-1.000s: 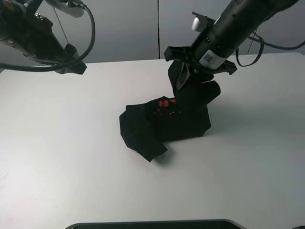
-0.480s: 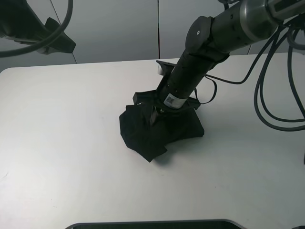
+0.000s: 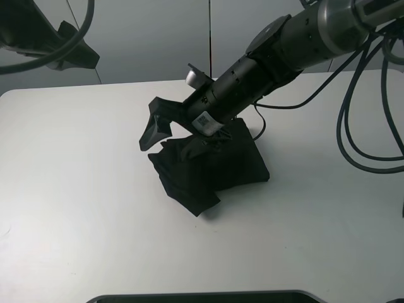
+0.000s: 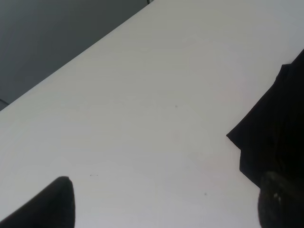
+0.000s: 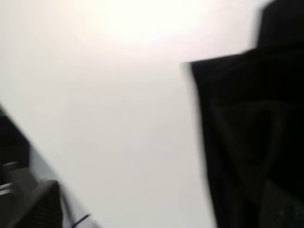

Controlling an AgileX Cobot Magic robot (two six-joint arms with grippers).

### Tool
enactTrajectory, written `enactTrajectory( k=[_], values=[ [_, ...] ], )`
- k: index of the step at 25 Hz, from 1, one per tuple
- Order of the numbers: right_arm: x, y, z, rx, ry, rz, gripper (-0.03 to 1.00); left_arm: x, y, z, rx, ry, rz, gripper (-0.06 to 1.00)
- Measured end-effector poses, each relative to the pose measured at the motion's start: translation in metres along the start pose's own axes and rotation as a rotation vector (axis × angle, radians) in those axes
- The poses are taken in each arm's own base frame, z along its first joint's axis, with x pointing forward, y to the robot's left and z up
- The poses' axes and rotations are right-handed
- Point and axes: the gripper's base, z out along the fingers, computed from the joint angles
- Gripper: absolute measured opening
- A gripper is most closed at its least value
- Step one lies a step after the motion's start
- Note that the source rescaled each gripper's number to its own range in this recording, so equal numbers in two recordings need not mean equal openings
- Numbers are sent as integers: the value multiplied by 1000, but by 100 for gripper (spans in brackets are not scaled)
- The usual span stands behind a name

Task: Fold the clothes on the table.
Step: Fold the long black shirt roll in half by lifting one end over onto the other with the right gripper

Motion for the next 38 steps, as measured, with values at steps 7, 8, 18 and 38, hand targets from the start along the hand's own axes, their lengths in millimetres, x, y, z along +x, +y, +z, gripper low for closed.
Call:
enactTrajectory(
  k=[7, 8, 18, 38],
  values=[
    [-5, 20, -3, -201, -74, -173, 93, 0, 0, -1, 0, -2, 0, 99],
    [-6, 21, -5, -191, -87, -197, 93, 0, 0, -1, -1, -4, 0, 99],
    [-9, -33, -49, 251, 3, -101, 93, -1, -1, -23, -9, -37, 3, 99],
    [53, 34, 58, -85, 159, -149, 93, -1, -2, -37, -15, -61, 5, 99]
  ],
)
